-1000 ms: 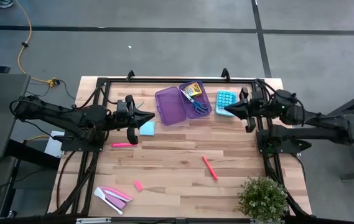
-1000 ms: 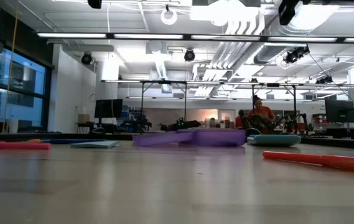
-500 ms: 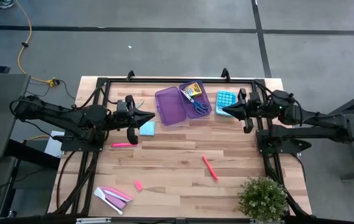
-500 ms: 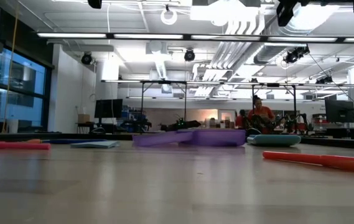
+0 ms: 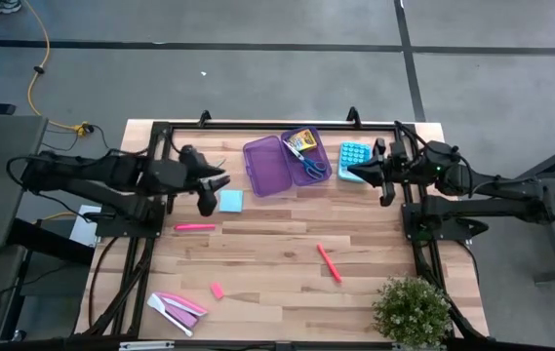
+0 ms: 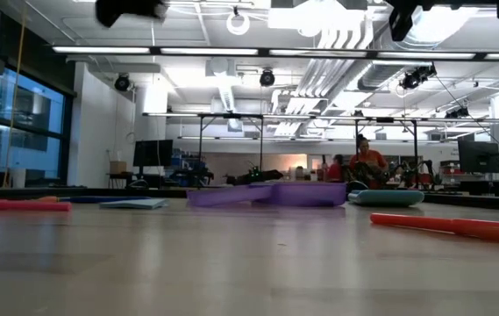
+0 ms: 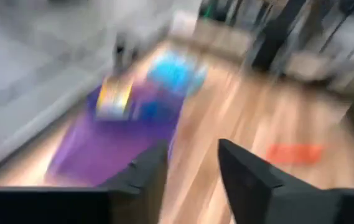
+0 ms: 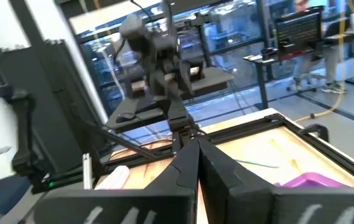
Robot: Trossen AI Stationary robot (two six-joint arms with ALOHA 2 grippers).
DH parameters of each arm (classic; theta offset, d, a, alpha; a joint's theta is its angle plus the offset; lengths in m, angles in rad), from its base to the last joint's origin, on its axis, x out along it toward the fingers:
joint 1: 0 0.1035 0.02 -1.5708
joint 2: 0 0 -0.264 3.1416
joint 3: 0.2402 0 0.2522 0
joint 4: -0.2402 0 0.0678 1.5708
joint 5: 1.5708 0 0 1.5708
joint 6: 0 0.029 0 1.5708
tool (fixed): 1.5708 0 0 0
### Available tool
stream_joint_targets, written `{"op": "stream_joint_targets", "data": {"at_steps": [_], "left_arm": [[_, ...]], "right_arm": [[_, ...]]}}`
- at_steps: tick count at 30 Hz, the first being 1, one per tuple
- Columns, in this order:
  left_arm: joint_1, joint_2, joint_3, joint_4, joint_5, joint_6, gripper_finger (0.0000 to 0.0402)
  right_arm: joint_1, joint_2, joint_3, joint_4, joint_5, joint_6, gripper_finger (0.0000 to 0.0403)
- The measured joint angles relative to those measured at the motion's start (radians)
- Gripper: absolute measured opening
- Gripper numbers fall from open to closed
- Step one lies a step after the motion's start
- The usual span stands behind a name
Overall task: Pack school essentials
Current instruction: Put the pink pen into the purple supply box
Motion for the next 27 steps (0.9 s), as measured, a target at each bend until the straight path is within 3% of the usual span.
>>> {"op": "stream_joint_targets", "data": {"at_steps": [5, 7, 20, 27], "left_arm": [[0.093, 0.039, -0.006, -0.388, 0.227, -0.140, 0.0202], [0.120, 0.072, -0.026, -0.456, 0.309, -0.138, 0.0213], [0.206, 0.406, -0.063, -0.525, 0.505, 0.144, 0.0216], [0.204, 0.523, -0.063, -0.565, 0.533, 0.163, 0.0216]], "right_arm": [[0.000, 0.000, 0.000, 0.000, 0.011, 0.000, 0.0000], [0.000, 0.000, 0.000, -0.002, 0.011, 0.000, 0.0000], [0.000, 0.018, 0.000, -0.012, 0.011, 0.000, 0.0000], [0.000, 0.028, 0.000, -0.014, 0.011, 0.000, 0.0000]]}}
